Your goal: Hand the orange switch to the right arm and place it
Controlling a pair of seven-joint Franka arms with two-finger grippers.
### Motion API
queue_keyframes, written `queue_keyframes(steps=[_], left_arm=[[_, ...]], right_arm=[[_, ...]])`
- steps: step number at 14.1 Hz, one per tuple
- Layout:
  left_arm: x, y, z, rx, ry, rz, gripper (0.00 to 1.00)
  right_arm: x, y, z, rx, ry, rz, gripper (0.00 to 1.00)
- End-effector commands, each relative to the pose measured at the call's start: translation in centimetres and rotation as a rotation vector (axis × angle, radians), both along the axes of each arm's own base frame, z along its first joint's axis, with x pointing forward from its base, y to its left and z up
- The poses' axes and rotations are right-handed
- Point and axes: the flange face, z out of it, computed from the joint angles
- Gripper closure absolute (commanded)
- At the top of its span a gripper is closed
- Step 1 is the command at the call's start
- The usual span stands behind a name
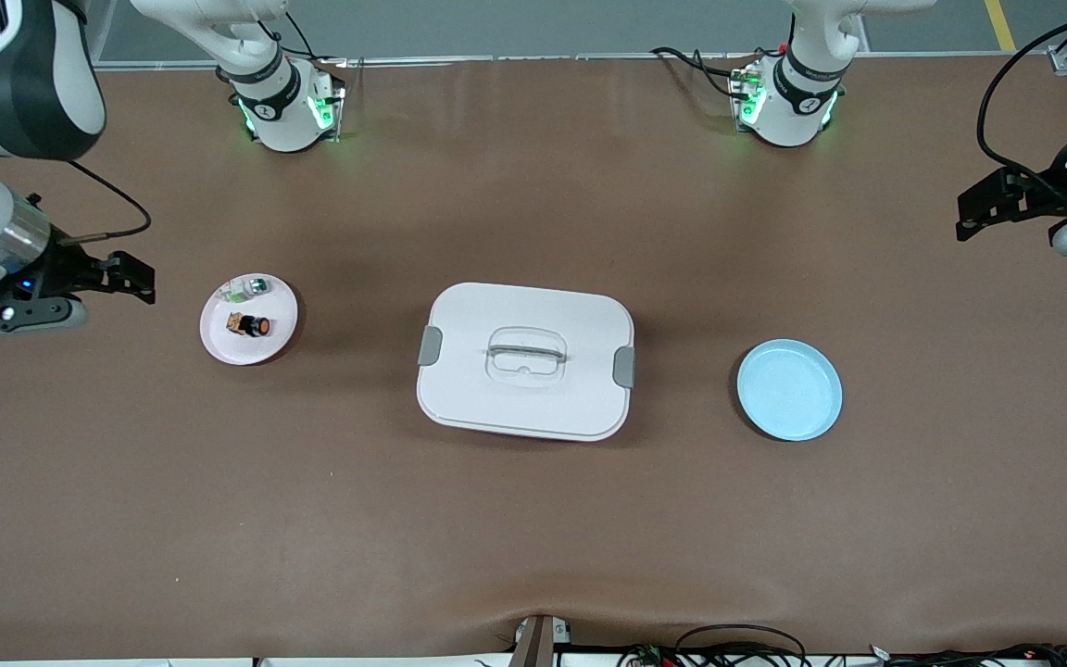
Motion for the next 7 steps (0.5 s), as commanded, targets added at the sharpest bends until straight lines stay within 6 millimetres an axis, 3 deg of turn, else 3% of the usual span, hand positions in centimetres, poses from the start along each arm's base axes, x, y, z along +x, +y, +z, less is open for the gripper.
queue_keyframes(steps=[1,7], left_arm=[[0.0,0.2,0.1,-0.005,0.002,-0.019,0.0],[-0.1,0.2,0.6,0.002,-0.008,-0.014,0.0]], right_arm=[[0.4,-0.2,1.2,-0.004,-0.001,-0.025,0.0],[0.5,1.3,3.6,-0.001,-0.019,-0.157,0.0]])
